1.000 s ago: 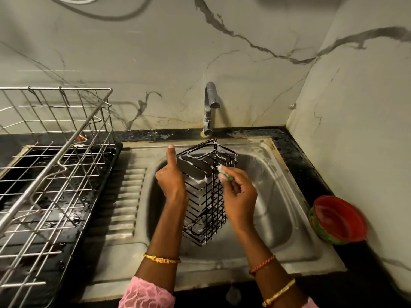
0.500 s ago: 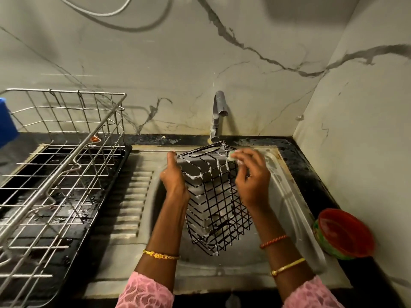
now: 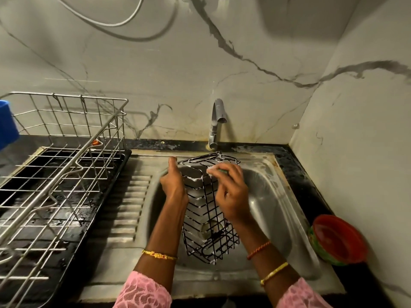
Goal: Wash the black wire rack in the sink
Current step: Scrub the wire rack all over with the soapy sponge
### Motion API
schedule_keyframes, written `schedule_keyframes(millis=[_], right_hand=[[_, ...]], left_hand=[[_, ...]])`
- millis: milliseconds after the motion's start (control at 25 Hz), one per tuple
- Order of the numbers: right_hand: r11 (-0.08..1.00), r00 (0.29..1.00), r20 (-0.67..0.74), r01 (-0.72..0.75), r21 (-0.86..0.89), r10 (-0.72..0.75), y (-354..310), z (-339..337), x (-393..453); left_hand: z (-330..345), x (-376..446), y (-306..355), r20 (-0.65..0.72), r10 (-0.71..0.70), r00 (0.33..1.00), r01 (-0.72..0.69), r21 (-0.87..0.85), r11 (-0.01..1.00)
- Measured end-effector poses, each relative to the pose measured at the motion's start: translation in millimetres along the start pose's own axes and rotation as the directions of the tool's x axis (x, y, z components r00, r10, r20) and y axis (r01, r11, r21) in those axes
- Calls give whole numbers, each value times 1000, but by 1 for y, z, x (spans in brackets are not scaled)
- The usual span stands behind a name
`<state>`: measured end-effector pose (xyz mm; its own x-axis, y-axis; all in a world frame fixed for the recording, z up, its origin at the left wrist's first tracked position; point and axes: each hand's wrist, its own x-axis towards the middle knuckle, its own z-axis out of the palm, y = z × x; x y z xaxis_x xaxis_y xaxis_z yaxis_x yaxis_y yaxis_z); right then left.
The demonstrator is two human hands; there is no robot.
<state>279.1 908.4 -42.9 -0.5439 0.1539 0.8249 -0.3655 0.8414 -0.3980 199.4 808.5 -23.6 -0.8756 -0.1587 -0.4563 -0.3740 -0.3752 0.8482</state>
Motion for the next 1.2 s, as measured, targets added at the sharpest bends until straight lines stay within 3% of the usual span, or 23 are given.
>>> schedule_keyframes(millis=[200,280,520,800,880,960,1200], right_hand=[[945,941,-97,-327,-23,324,43,-5,14],[936,927,-136,-350,32,351,30,0,13],[991,998,-43,-45,128,51,-31,11,-12],[978,981,92,155,141,-168,-36,6,-13],[993,994,15,104,59,-105,-22,0,-9],[999,994,-97,-45,22,47,4,-10,0],[925,922,-101,-363,114,374,45,-18,22]], left_hand=[[0,-4,0,6,-21,1000,21,0,1000],[0,-3,-1,-9,-17,1000,17,3,1000],[0,-6,1,-16,5,1000,-6,-37,999],[-3,-10,7,-7,-16,1000,15,-47,999],[-6,-3,5,26,-35,999,37,-58,998],[-11,1,5,57,-71,996,76,-94,993],[-13,10,-1,105,-101,989,115,-132,985]])
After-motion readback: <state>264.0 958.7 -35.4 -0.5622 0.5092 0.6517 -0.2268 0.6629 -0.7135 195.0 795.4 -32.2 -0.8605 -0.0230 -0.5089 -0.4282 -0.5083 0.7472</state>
